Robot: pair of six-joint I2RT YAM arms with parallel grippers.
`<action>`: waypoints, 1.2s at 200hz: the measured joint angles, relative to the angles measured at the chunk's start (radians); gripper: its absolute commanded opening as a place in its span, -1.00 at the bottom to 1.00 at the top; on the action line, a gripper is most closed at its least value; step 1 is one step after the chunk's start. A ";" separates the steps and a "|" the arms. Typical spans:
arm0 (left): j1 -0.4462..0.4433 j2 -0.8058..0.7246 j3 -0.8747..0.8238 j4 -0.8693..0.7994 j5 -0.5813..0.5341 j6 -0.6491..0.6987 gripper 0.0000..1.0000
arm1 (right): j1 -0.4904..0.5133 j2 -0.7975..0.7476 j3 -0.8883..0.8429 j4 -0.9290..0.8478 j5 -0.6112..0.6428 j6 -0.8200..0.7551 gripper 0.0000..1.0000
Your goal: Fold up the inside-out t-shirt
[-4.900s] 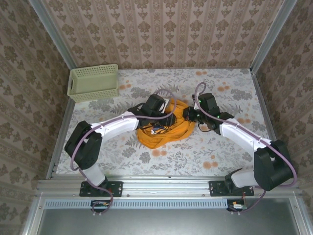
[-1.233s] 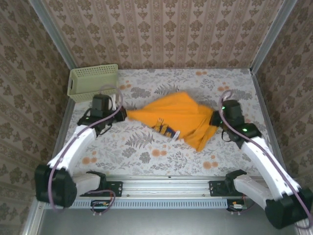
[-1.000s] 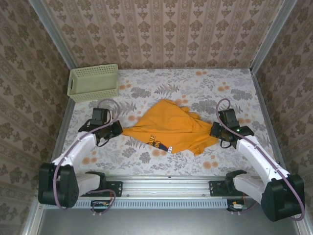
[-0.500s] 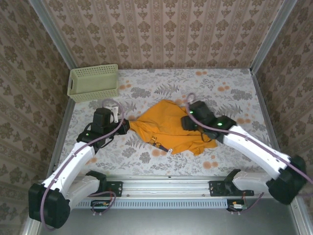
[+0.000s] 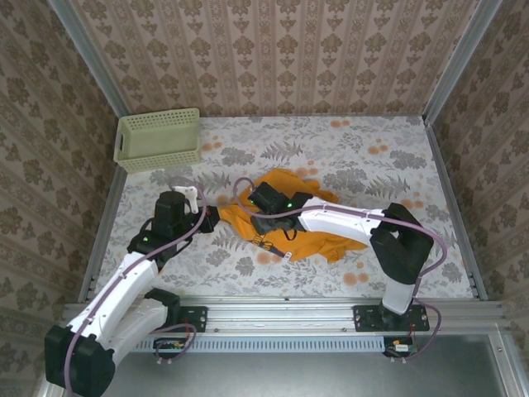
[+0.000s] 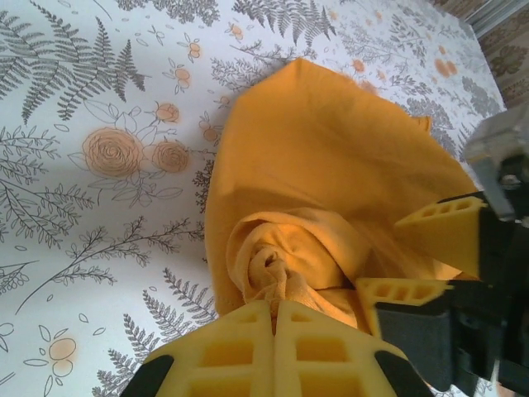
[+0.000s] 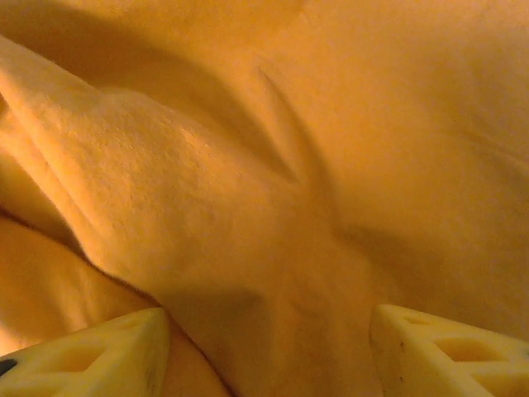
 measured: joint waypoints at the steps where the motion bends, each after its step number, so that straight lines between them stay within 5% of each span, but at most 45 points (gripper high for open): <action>1: 0.000 -0.001 0.000 0.000 0.000 0.000 -1.00 | 0.000 0.002 0.000 0.001 0.000 0.000 0.26; 30: -0.005 -0.011 -0.010 0.001 -0.004 -0.003 -1.00 | -0.016 0.042 0.021 0.006 -0.008 -0.009 -0.05; 77: -0.005 -0.031 -0.013 -0.003 -0.028 -0.006 -1.00 | -0.087 0.030 -0.011 0.010 0.005 -0.002 -1.00; 157: -0.017 0.177 0.160 -0.021 -0.052 0.038 -0.99 | -0.150 -0.425 -0.081 -0.028 -0.049 -0.019 -1.00; 201: -0.056 0.334 0.288 -0.115 -0.200 0.068 0.06 | -0.161 -0.444 -0.047 -0.084 -0.138 -0.005 -1.00; 240: -0.310 0.154 0.190 -0.114 -0.323 0.032 0.31 | -0.188 -0.393 -0.042 -0.086 -0.182 0.063 -1.00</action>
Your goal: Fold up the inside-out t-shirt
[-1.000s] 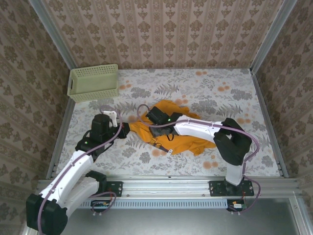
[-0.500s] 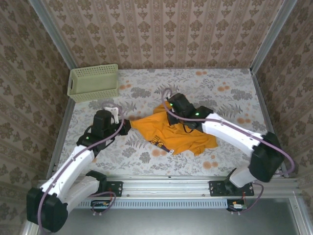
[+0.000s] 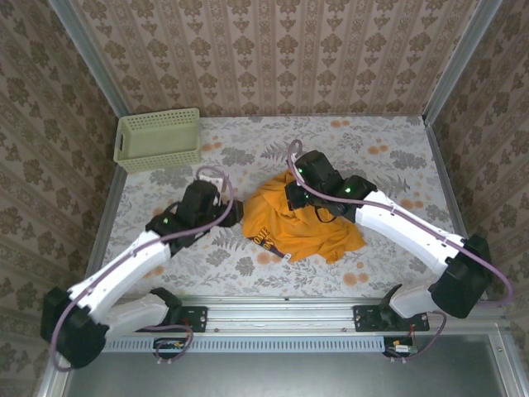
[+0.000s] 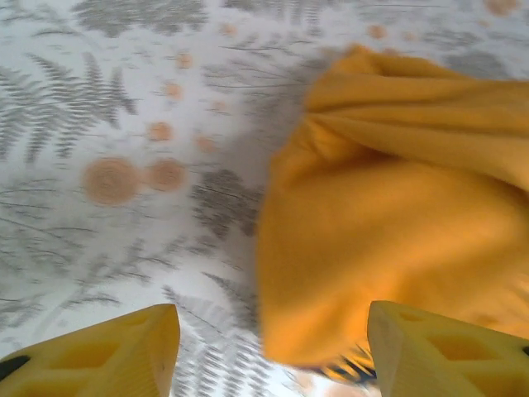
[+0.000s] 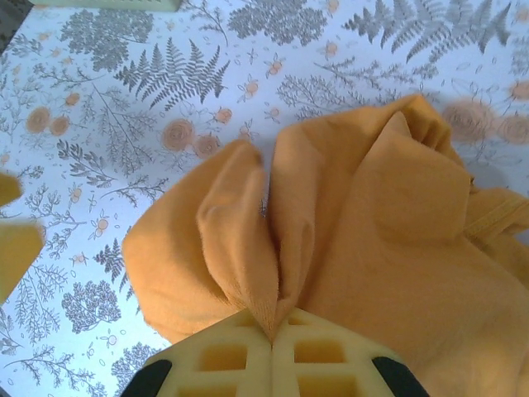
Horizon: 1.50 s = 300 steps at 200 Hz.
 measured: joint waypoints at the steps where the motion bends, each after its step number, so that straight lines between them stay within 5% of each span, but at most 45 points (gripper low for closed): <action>1: -0.004 -0.005 -0.003 0.002 0.000 -0.002 0.31 | 0.000 0.000 0.000 0.001 -0.002 0.001 -1.00; 39: -0.174 -0.003 -0.125 0.192 0.011 -0.047 0.42 | 0.017 0.003 0.000 0.024 -0.037 0.042 -1.00; 92: -0.185 0.220 -0.129 0.410 0.058 -0.085 0.32 | 0.068 -0.029 -0.036 0.060 -0.062 0.066 -1.00; 156: -0.130 0.307 -0.106 0.495 0.075 -0.114 -1.00 | 0.057 -0.121 -0.124 0.077 -0.047 0.096 -1.00; 211: -0.145 0.255 -0.171 0.542 0.112 -0.110 -1.00 | -0.121 -0.127 -0.173 0.081 -0.061 0.138 -1.00; 255: -0.203 0.193 -0.235 0.599 0.130 -0.105 -1.00 | -0.211 0.010 -0.160 0.093 -0.087 0.112 -1.00; 300: -0.204 0.188 -0.260 0.618 0.129 -0.105 -1.00 | -0.222 0.087 -0.140 0.079 0.013 0.044 -0.21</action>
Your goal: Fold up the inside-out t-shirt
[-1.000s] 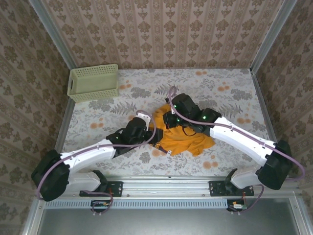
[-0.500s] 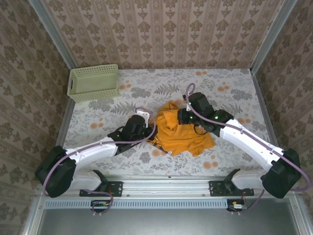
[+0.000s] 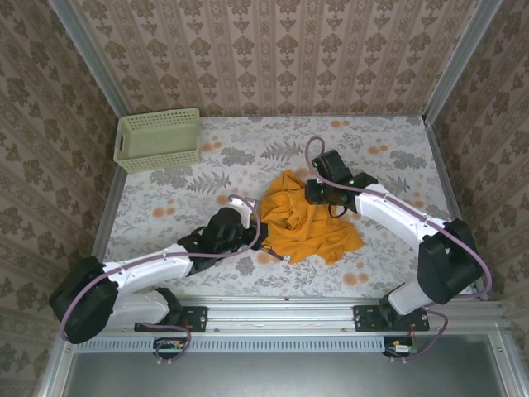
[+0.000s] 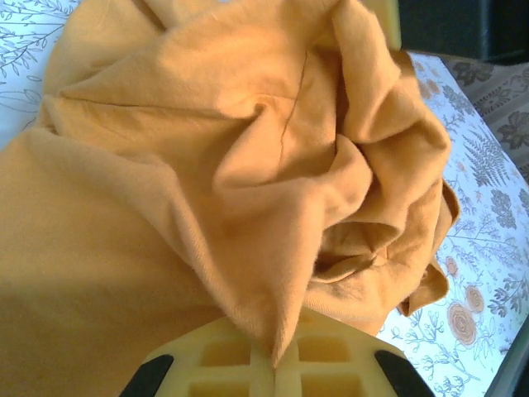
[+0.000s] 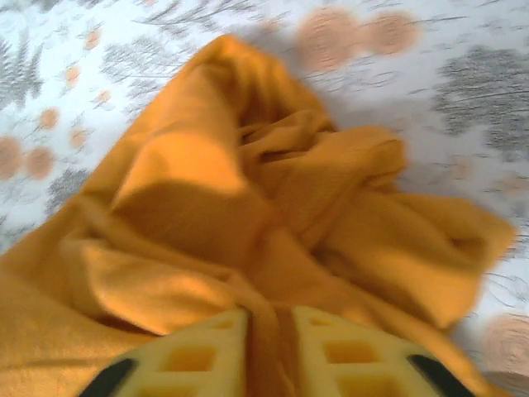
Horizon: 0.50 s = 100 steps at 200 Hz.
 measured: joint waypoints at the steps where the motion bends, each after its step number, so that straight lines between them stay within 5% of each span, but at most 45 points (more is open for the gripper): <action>1: 0.000 0.000 0.000 0.000 0.000 0.000 -1.00 | 0.000 -0.001 0.000 -0.001 0.004 -0.003 -0.20; 24: 0.000 0.002 0.000 0.000 0.001 0.003 -1.00 | 0.029 -0.059 0.002 -0.039 0.105 -0.046 -0.15; 65: 0.000 0.004 0.000 0.001 0.000 0.007 -1.00 | 0.264 -0.262 -0.005 -0.084 0.140 -0.037 -0.03; 100: 0.000 0.004 0.000 0.001 0.000 0.007 -1.00 | 0.336 -0.225 -0.063 -0.085 0.131 0.073 0.20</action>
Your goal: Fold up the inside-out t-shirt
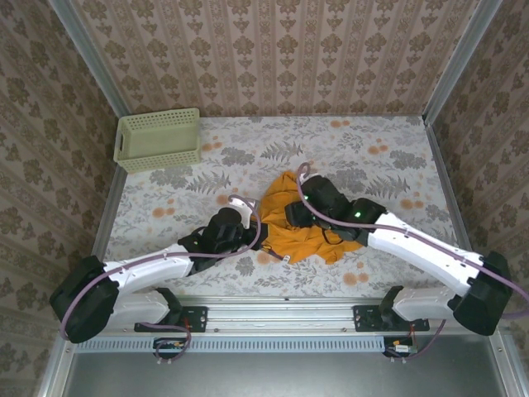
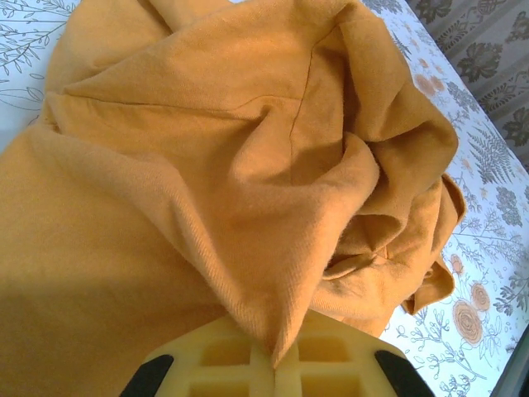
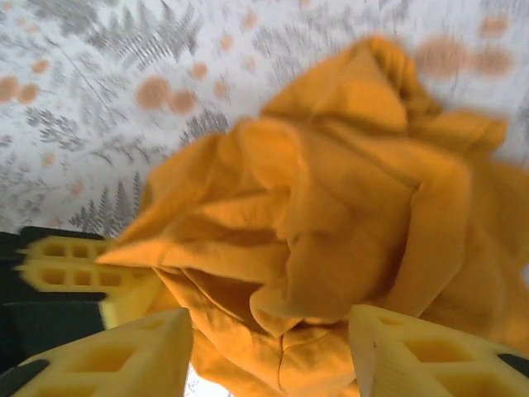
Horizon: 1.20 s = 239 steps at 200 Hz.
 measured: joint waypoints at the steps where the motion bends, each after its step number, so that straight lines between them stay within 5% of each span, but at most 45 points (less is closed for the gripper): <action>1: 0.000 0.000 0.000 0.000 0.000 0.000 -1.00 | 0.001 0.005 -0.002 0.000 0.000 0.003 0.20; 30: 0.000 0.000 0.000 0.000 0.000 0.000 -1.00 | 0.006 0.116 -0.021 0.000 0.002 0.066 0.10; 90: 0.002 -0.025 -0.004 -0.017 -0.015 0.000 -1.00 | -0.083 0.154 -0.017 -0.049 0.073 0.094 -0.95; 136: 0.020 -0.039 -0.022 -0.035 -0.019 0.000 -1.00 | -0.214 -0.060 -0.114 -0.013 -0.002 0.013 -1.00; 184: 0.024 -0.008 0.032 -0.169 -0.045 0.057 -0.03 | -0.212 -0.105 -0.158 0.089 -0.207 -0.031 -1.00; 239: -0.149 -0.060 0.185 -0.304 -0.156 0.217 0.50 | -0.118 -0.118 -0.068 0.074 -0.243 -0.075 -1.00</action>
